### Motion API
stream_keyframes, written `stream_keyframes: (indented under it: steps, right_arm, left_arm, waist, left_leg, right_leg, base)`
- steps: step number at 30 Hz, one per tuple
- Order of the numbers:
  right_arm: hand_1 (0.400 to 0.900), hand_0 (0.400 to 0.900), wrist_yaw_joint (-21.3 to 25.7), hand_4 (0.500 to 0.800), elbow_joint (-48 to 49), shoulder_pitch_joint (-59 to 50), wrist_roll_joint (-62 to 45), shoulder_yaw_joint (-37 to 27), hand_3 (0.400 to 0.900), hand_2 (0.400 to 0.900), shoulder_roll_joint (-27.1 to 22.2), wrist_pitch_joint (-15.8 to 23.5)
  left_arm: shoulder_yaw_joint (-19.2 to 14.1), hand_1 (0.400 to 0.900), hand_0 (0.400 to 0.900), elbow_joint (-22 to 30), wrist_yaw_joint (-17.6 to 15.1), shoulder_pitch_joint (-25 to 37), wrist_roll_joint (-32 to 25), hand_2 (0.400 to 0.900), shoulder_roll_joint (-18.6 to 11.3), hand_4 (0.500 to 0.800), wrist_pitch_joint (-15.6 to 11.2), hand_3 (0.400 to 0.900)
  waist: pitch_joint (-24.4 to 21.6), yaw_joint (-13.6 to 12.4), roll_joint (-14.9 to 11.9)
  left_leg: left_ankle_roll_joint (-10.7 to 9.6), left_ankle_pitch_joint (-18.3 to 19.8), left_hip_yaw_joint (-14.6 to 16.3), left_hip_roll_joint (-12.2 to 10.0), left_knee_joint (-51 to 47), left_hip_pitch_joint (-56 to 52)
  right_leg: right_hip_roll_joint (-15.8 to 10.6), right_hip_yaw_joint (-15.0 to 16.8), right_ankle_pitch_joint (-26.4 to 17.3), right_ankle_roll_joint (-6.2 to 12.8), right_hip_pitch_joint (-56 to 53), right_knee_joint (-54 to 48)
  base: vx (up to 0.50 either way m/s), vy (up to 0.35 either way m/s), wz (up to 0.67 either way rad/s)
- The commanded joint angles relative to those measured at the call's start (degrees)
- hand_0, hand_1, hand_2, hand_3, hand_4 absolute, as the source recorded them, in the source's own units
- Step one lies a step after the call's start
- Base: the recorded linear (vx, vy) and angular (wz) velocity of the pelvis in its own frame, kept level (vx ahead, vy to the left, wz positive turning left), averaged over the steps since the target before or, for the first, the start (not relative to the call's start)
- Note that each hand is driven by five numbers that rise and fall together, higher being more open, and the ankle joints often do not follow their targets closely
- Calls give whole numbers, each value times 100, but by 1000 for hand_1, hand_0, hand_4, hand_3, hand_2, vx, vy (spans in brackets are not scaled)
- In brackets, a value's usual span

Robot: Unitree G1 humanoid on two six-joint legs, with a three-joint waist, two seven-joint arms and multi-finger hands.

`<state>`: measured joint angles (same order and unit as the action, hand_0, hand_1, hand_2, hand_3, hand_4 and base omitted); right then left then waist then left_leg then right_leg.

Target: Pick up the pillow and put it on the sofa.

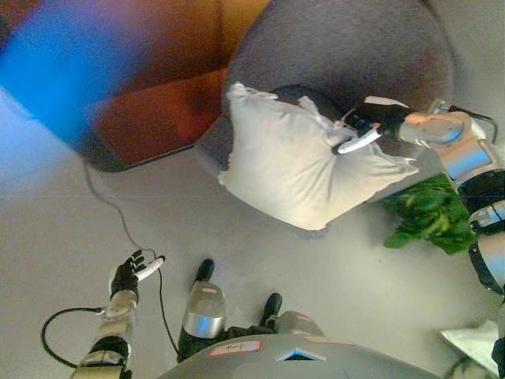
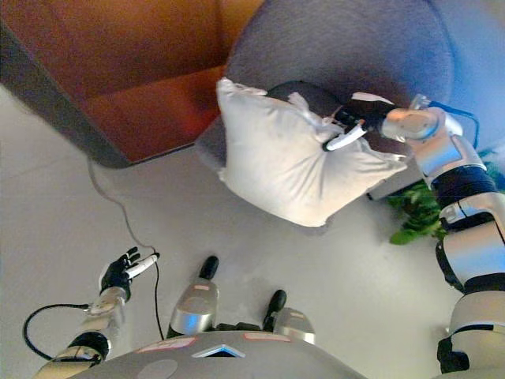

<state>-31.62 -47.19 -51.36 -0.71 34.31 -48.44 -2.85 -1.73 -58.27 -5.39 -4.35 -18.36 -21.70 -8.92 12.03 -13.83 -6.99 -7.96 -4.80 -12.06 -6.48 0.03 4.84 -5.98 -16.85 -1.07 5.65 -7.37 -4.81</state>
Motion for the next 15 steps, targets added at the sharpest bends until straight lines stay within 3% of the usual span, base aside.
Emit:
stream_keyframes:
  steps: [1, 8, 12, 15]
  right_arm:
    - [400, 400, 254, 500, -793, -1665, -466, 93, 400, 400, -555, 246]
    - [400, 400, 581, 500, -1795, -2108, -876, -4, 400, 400, -392, -108]
    - [400, 400, 1134, 500, -1970, -2262, -888, -116, 400, 400, -395, -309]
    - [400, 400, 1813, 500, -2133, -2365, -807, -142, 400, 400, -499, -570]
  left_arm:
    - [155, 900, 900, -59, -54, -270, 36, 900, -323, 800, -405, 900]
    - [332, 900, 900, -143, 171, -191, -2, 900, -447, 800, -691, 900]
    - [446, 900, 900, -86, 279, -132, -167, 900, -469, 800, -742, 900]
    - [501, 900, 900, -47, 345, -105, -253, 900, -423, 800, -811, 900]
  waist:
    - [-446, -414, -265]
    - [-207, -776, -59]
    - [-44, -839, 206]
    - [46, -881, 366]
  left_leg:
    - [174, 181, 336, 51, -210, -335]
    - [19, -28, -43, 1, -235, 116]
    - [-22, -79, -192, 4, -226, 311]
    - [-49, -103, -257, 1, -250, 390]
  right_leg:
    - [-230, 52, -218, 274, 391, 344]
    - [-166, -357, 28, 118, 484, 471]
    - [-178, -449, 142, 50, 659, 597]
    - [-160, -468, 207, 12, 746, 649]
  base:
    - [144, -174, 37]
    - [-1, -128, 24]
    - [-66, -40, 16]
    - [-55, -23, 13]
